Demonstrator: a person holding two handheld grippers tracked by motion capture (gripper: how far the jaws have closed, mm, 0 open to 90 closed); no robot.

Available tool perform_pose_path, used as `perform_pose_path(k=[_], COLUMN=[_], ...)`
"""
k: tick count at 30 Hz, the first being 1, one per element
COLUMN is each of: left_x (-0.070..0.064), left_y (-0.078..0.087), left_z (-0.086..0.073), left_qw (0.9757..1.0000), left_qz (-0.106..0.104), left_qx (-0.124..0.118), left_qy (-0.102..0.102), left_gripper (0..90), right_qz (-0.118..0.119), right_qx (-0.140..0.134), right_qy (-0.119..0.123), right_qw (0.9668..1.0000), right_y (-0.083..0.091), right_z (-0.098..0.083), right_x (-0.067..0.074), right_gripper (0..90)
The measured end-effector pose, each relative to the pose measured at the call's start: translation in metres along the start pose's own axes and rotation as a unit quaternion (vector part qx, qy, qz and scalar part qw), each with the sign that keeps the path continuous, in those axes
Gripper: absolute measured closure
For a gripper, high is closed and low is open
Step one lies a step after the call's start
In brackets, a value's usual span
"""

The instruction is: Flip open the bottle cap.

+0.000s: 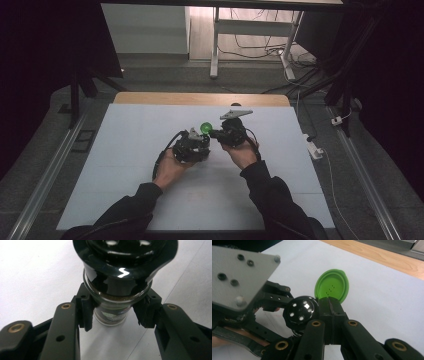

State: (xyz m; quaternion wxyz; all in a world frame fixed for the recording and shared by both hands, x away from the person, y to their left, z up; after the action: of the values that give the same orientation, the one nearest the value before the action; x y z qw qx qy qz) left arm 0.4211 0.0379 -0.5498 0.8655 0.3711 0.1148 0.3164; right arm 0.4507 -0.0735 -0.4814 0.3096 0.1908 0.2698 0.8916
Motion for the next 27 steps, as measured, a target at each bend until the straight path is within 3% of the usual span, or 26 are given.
perform_pose_path(k=[8,12,14,24,27], left_x=[0.001,0.003,0.003,0.008,0.008], left_y=[0.000,0.002,0.007,0.030,0.036], left_z=[0.000,0.000,0.001,-0.002,-0.005], left_qw=[0.9999,0.9999,0.9999,0.9988,0.9992], left_qz=[-0.001,0.000,-0.010,-0.043,-0.038], left_qx=[0.009,0.007,0.002,-0.014,-0.007], left_qy=[-0.009,-0.010,-0.004,0.020,0.013], left_gripper=[52.1,38.7,34.7,21.1,18.2], right_qz=[0.001,0.005,0.005,0.007,0.010], right_qx=[0.001,0.000,-0.002,0.000,0.002], right_qy=[0.006,0.007,0.009,0.011,0.008], right_qw=[1.0000,1.0000,0.9999,0.9999,0.9999], right_y=[0.002,0.005,0.007,0.018,0.022], right_z=[-0.001,-0.001,-0.001,-0.006,-0.008], right_x=[0.001,0.003,0.005,0.010,0.011], right_gripper=[89.9,84.8,82.4,67.1,61.4])
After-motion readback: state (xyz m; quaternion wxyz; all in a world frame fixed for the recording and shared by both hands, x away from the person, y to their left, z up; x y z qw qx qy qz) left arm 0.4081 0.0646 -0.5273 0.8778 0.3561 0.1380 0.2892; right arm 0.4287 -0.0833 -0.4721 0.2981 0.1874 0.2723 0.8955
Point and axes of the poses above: each handheld gripper's, and its own axes: y roughly backward along the jaws, z roughly out of its top, x roughly to its left, the point moved 6 cm from there along -y, roughly forward along the jaws, and after that the axes turned 5 degrees about -y, right-handed, at the moved point
